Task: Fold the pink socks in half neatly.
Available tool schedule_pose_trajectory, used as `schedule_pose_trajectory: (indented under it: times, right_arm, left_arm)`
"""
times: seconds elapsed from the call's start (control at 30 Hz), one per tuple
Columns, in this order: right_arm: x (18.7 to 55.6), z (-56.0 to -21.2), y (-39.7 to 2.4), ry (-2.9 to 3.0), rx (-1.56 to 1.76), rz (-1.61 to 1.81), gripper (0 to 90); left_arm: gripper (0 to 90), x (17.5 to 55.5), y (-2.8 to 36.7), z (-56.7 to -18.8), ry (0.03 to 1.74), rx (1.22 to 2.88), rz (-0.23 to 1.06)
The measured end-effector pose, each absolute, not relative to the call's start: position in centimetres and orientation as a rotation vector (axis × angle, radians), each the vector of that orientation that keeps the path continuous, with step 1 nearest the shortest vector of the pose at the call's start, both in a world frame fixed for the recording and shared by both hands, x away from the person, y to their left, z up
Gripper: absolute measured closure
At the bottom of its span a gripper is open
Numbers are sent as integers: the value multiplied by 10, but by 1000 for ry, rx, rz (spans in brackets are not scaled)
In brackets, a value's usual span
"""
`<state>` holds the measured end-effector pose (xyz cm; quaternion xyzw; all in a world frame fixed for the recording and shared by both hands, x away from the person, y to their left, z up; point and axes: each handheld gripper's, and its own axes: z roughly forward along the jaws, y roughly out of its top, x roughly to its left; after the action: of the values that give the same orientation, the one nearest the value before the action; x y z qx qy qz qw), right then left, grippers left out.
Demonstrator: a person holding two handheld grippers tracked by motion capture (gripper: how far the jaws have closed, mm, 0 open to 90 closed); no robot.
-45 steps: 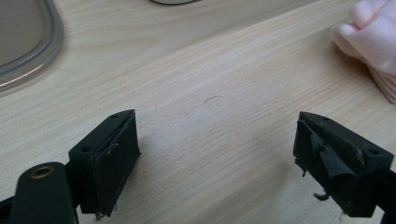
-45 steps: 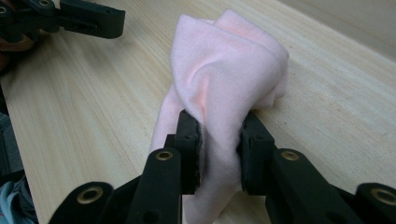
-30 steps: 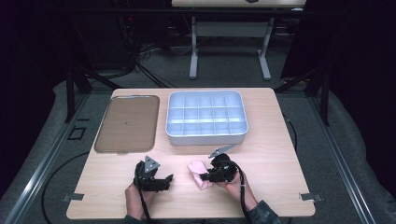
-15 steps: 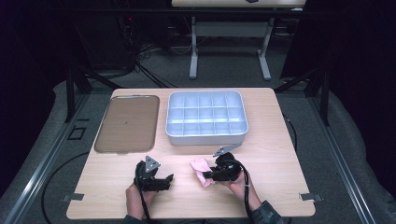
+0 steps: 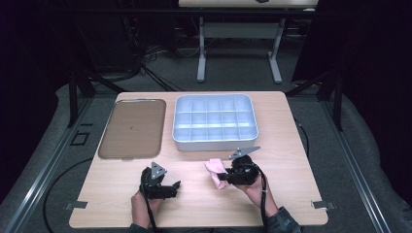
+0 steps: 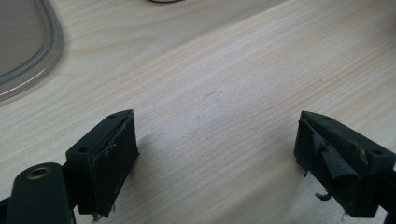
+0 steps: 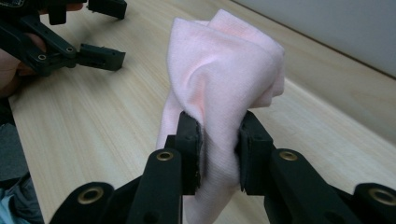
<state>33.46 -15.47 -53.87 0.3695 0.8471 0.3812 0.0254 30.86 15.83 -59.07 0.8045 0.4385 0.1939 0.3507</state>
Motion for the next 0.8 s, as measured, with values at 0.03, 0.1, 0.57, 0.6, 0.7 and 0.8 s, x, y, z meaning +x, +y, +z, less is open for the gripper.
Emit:
schedule_pose_trajectory:
  times: [0.03,0.1,0.57,0.6,0.7,0.8]
  right_arm:
    - [334,-537,-156,2611,1147,1182,733]
    - [334,-533,-162,2590,1148,1162,733]
    - [336,-517,-184,2491,1167,1159,733]
    - [336,-517,-184,2491,1167,1159,733]
    - [337,-514,-189,2479,1172,1152,733]
    - [337,-512,-192,2462,1175,1162,733]
  left_arm:
    - [131,309,158,-591,1137,2079,502]
    - [131,309,158,-591,1138,2079,502]
    - [131,309,158,-591,1141,2077,504]
    - [131,309,158,-591,1141,2077,504]
    - [131,309,158,-591,1143,2076,504]
    - [131,309,158,-591,1143,2076,504]
